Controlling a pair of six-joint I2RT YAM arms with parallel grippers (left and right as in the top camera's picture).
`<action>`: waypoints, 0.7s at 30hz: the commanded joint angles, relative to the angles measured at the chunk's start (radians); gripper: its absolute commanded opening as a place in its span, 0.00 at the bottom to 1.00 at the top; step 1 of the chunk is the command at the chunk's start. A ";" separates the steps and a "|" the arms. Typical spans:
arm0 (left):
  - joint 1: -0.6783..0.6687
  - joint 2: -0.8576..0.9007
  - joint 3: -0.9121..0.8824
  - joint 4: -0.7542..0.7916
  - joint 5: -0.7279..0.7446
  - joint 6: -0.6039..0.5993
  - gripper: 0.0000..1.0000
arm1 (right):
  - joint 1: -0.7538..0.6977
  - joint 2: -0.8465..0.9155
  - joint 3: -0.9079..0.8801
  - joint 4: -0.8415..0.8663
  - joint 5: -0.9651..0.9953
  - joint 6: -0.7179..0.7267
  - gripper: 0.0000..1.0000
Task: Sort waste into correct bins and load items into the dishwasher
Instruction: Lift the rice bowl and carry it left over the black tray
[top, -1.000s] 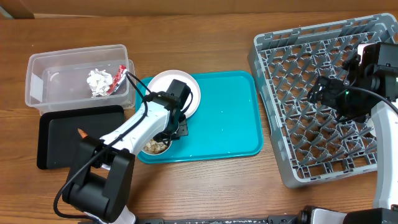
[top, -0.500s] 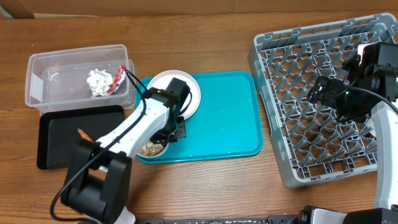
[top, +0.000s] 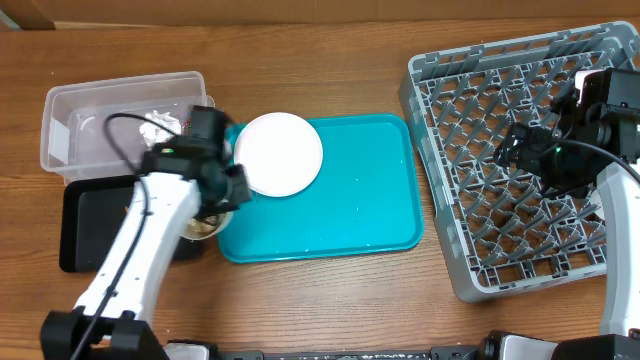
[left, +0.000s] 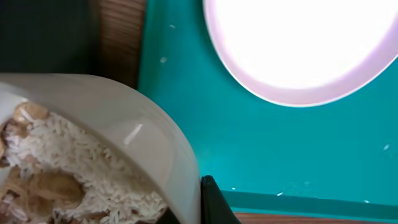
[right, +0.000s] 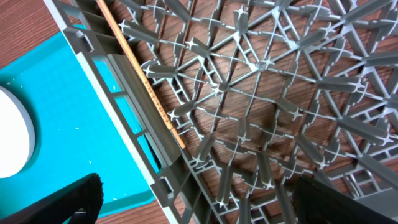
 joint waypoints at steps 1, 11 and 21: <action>0.111 -0.026 0.022 0.010 0.172 0.173 0.04 | -0.002 -0.016 0.023 0.005 -0.006 0.003 1.00; 0.433 -0.024 -0.027 0.047 0.546 0.447 0.04 | -0.002 -0.016 0.023 0.005 -0.006 0.000 1.00; 0.635 0.053 -0.035 0.038 0.860 0.620 0.04 | -0.002 -0.016 0.023 0.005 -0.006 0.000 1.00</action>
